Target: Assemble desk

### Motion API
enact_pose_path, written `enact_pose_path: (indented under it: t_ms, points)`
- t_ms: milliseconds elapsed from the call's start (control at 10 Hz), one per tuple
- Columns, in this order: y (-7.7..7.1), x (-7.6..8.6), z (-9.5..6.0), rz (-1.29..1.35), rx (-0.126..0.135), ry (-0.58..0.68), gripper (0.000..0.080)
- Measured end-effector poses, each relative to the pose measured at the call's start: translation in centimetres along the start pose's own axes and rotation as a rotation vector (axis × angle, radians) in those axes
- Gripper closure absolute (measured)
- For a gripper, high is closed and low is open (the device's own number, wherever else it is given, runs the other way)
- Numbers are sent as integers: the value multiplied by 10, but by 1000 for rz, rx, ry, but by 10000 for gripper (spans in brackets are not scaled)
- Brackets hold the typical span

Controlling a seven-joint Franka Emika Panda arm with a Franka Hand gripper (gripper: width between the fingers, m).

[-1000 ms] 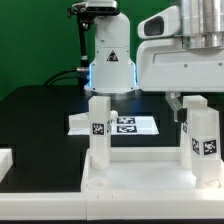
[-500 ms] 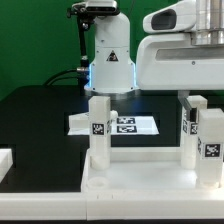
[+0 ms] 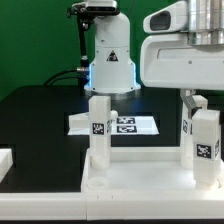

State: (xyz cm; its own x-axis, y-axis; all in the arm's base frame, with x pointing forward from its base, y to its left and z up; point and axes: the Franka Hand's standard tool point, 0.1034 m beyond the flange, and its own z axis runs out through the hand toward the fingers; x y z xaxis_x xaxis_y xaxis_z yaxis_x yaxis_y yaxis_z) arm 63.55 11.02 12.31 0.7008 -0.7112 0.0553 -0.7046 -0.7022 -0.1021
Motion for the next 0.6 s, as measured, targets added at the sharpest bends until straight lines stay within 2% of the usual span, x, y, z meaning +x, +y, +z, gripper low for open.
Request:
enact_pose_path:
  t_ms: [200, 300, 600]
  points:
    - [-7, -6, 1, 408, -11, -54, 514]
    - [-12, -10, 3, 654, 10, -99, 514]
    - [-13, -10, 4, 708, 14, -107, 514]
